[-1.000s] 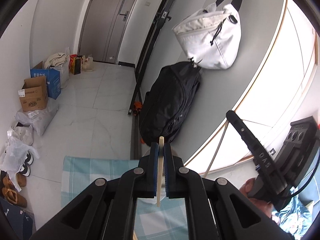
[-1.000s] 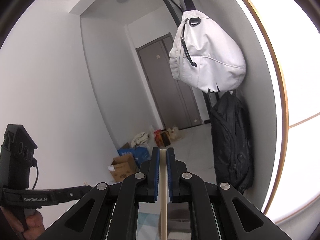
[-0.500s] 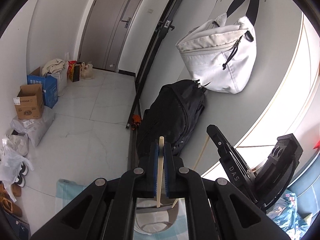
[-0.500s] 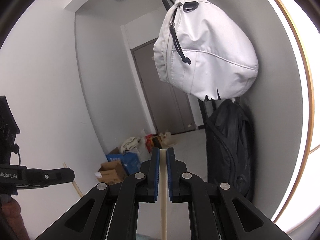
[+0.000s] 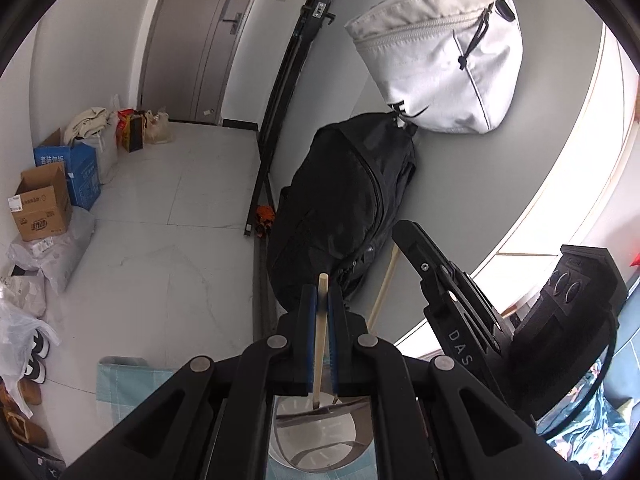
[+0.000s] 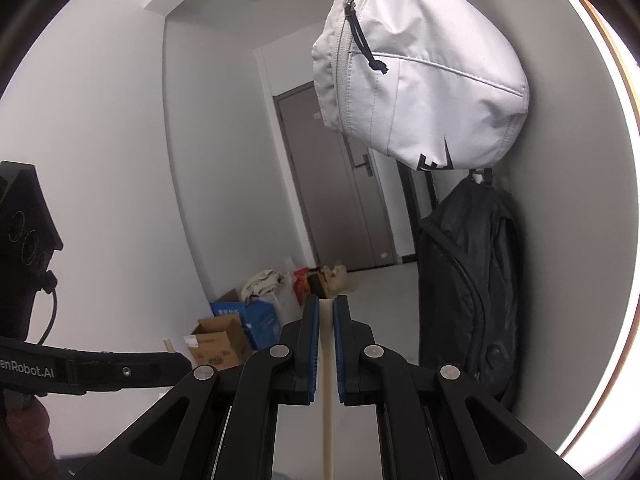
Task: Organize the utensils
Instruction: 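Open both tools to drop the chopsticks into the holder, then move both open tools back toward the chopstick bundle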
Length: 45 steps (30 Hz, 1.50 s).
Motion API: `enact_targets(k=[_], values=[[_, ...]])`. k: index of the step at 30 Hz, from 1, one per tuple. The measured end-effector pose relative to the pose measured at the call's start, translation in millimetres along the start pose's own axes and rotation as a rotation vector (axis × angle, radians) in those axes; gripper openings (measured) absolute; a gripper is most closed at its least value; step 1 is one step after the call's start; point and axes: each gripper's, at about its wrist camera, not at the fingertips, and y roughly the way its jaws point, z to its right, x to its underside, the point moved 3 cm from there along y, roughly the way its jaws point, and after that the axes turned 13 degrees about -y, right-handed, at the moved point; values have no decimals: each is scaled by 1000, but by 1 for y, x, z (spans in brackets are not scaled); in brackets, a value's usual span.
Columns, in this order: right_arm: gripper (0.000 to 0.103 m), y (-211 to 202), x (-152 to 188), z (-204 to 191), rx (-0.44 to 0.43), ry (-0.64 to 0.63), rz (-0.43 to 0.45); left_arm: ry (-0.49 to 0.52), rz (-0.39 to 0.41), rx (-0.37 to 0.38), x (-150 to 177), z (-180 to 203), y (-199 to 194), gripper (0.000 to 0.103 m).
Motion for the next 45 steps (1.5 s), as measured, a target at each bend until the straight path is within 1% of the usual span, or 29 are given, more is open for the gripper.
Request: enact_targets(k=[3, 4, 6, 8, 9, 11, 12, 13, 14, 15, 17, 18, 20, 22, 26, 27, 28, 30, 31, 33, 35, 37, 39, 40, 41, 42, 45], values=[[6, -6, 5, -5, -32, -24, 1, 12, -3, 2, 5, 1, 2, 1], [8, -7, 8, -7, -48, -28, -5, 17, -7, 11, 7, 1, 2, 1], [9, -9, 12, -11, -80, -33, -25, 25, -35, 15, 11, 1, 5, 1], [9, -13, 15, -15, -97, -41, -42, 22, -80, 49, 14, 1, 8, 1], [9, -14, 16, -16, -108, -37, -52, 9, -89, 60, 15, -2, 7, 2], [14, -19, 18, -17, -142, -13, -75, -9, -105, 51, 17, -6, 7, 5], [22, -22, 18, -18, -146, -8, -81, -20, -105, 42, 16, -9, 3, 8], [29, -27, 18, -17, -141, -3, -84, -28, -101, 38, 16, -12, 0, 10], [33, -33, 18, -17, -139, 10, -85, -37, -89, 26, 16, -14, -5, 20], [38, -38, 18, -16, -136, 21, -88, -47, -68, 7, 15, -18, -12, 34], [43, -48, 18, -15, -128, 36, -99, -65, -21, -8, 15, -23, -24, 43], [45, -51, 18, -15, -126, 38, -105, -72, -2, -16, 16, -25, -31, 45], [46, -62, 17, -17, -116, 35, -108, -85, 9, -35, 16, -28, -38, 46], [52, -72, 16, -20, -106, 28, -104, -100, 13, -46, 18, -32, -44, 46], [58, -89, 14, -27, -100, 25, -106, -96, 47, -90, 26, -34, -54, 47], [61, -94, 13, -29, -97, 27, -107, -96, 52, -99, 30, -33, -58, 48], [65, -98, 13, -31, -96, 30, -105, -98, 53, -104, 31, -33, -58, 49], [71, -107, 13, -36, -92, 32, -102, -110, 60, -121, 35, -34, -61, 65], [72, -110, 12, -38, -92, 31, -104, -117, 72, -135, 37, -36, -62, 67], [74, -117, 13, -45, -90, 24, -112, -119, 94, -167, 42, -38, -68, 69], [79, -124, 16, -52, -83, 17, -125, -100, 98, -190, 49, -38, -71, 69], [84, -132, 21, -60, -79, 18, -135, -83, 100, -193, 56, -37, -74, 69], [84, -138, 26, -68, -76, 14, -153, -68, 113, -191, 63, -37, -77, 70], [85, -140, 29, -72, -74, 8, -163, -64, 119, -192, 67, -38, -79, 72], [85, -144, 33, -77, -74, 3, -170, -63, 124, -197, 71, -39, -79, 79], [85, -147, 36, -81, -75, 1, -170, -65, 129, -201, 74, -40, -79, 82], [93, -154, 49, -94, -67, 6, -189, -68, 133, -207, 86, -45, -81, 82]])
